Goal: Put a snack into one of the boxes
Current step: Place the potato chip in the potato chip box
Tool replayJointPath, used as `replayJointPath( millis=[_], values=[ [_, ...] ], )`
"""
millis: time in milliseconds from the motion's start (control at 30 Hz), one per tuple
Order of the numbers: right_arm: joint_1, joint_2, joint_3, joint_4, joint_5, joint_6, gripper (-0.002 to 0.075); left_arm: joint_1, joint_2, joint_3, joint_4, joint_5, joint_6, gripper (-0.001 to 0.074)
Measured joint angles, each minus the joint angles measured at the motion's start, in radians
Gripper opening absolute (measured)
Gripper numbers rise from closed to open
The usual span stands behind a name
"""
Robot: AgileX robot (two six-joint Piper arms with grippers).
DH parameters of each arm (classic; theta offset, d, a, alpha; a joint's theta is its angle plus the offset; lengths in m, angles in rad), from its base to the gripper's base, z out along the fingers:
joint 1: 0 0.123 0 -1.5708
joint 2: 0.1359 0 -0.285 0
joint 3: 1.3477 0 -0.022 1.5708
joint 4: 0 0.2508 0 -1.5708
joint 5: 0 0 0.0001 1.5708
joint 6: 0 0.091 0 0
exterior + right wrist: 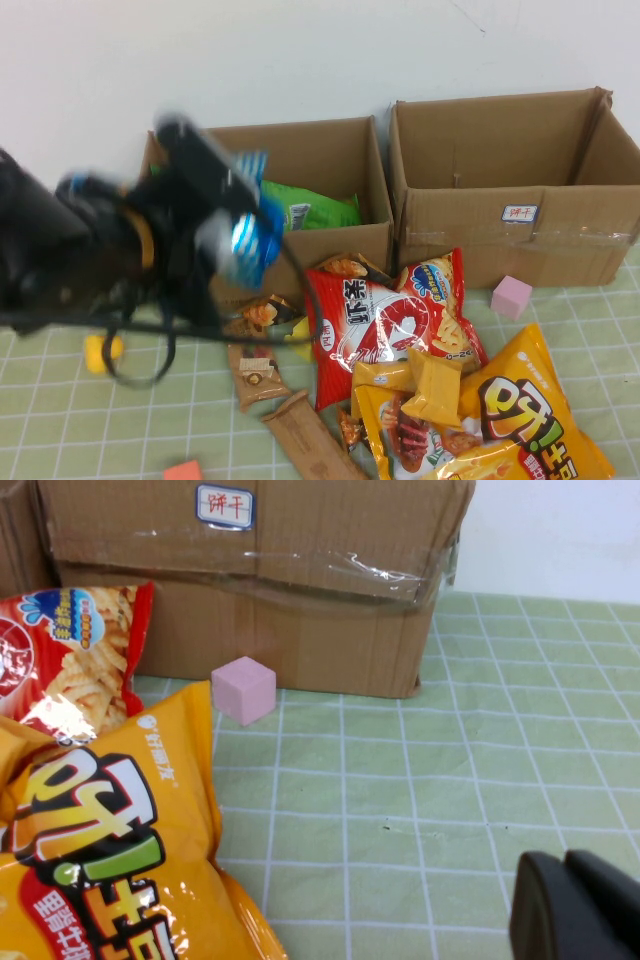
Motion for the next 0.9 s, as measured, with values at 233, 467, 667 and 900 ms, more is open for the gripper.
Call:
replayJointPath(
  millis=[233, 467, 667, 900],
  values=[
    [0.000, 0.000, 0.000, 0.000, 0.000, 0.000, -0.0002, 0.000, 0.074, -0.167, 0.063, -0.162, 0.011, 0.0221],
    [0.000, 0.000, 0.000, 0.000, 0.000, 0.000, -0.0002, 0.000, 0.350, -0.360, 0.225, -0.169, 0.011, 0.0221],
    [0.000, 0.000, 0.000, 0.000, 0.000, 0.000, -0.0002, 0.009, 0.604, -0.536, 0.291, -0.169, 0.018, 0.0221],
    [0.000, 0.000, 0.000, 0.000, 0.000, 0.000, -0.0002, 0.040, 0.799, -0.691, 0.266, -0.127, 0.049, 0.0221]
  ],
)
